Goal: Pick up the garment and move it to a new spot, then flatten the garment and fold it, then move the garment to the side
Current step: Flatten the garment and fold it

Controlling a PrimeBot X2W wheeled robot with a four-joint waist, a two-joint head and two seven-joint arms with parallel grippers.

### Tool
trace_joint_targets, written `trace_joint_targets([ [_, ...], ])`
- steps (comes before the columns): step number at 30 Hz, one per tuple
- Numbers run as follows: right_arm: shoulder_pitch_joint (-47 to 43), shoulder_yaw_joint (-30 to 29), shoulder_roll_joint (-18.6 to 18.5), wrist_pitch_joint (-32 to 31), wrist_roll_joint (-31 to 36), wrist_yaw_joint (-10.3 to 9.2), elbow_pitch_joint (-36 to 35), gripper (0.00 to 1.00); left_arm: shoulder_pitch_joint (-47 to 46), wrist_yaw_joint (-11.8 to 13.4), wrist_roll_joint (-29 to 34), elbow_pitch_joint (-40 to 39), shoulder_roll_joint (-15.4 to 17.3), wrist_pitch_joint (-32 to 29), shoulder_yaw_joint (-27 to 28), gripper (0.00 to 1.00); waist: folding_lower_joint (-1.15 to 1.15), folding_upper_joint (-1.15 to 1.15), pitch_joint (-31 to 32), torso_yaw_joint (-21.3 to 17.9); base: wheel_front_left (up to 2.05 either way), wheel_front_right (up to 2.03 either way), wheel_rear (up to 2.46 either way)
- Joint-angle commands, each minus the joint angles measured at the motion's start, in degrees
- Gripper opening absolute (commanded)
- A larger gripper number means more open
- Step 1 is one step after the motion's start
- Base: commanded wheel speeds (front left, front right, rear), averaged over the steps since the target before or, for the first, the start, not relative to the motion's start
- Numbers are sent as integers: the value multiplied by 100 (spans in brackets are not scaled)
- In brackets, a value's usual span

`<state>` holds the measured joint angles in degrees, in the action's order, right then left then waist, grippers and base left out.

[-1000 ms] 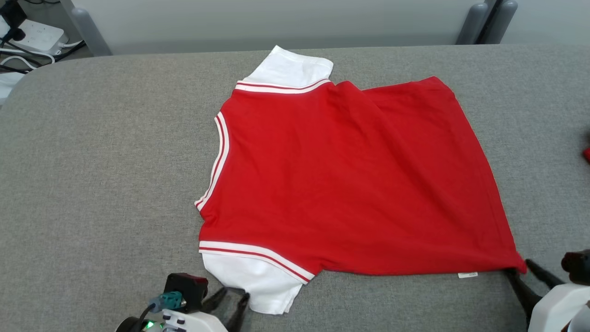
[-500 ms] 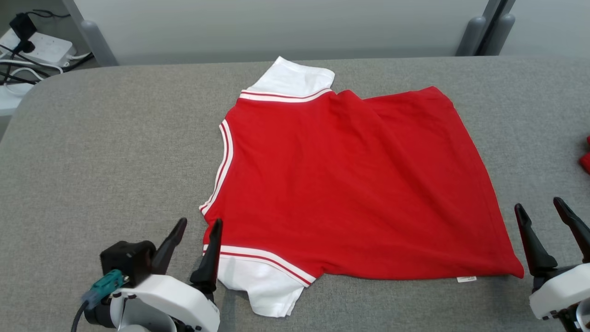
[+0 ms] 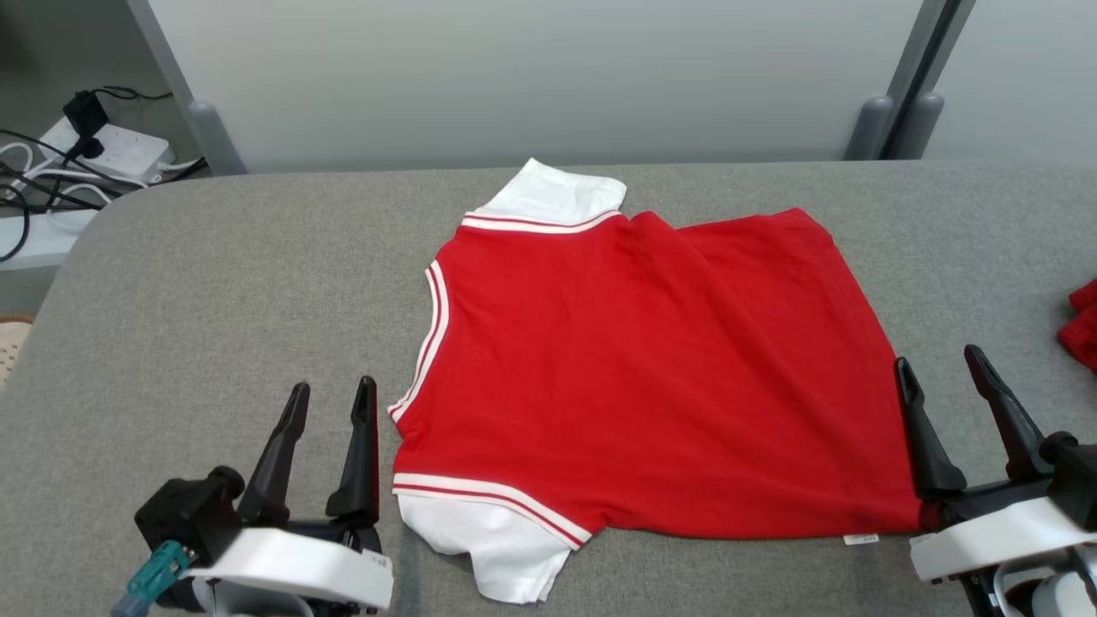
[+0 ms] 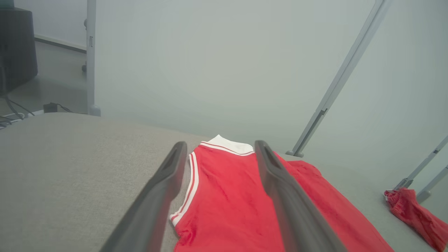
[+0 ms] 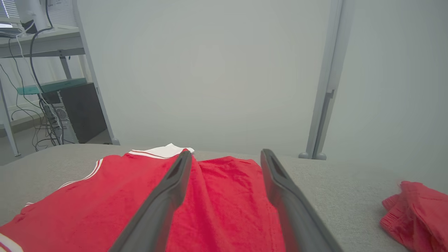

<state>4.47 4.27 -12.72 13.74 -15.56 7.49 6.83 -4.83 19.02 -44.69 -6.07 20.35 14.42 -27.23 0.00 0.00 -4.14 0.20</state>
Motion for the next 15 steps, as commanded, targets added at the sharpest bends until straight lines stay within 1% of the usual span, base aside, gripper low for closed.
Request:
trace_joint_targets([
  [1,136,131,-56,114,-46,0,-92,100,28,-162,211,-10,-20,56,407,100,0,0,119,-6,0,0,0],
  [5,7,156,63,123,-176,0,-326,100,400,-529,801,185,-427,57,920,100,0,0,312,-39,0,0,0],
  [9,-231,89,122,124,-281,0,-445,100,673,-911,1380,218,-851,57,1457,100,0,0,426,-59,0,0,0],
  [11,-328,40,154,125,-330,0,-515,100,792,-1150,1727,261,-970,57,1621,100,0,0,461,-70,0,0,0],
  [15,-535,-42,162,125,-360,0,-582,100,1038,-1506,2228,339,-1234,57,1972,100,0,0,523,-92,0,0,0],
])
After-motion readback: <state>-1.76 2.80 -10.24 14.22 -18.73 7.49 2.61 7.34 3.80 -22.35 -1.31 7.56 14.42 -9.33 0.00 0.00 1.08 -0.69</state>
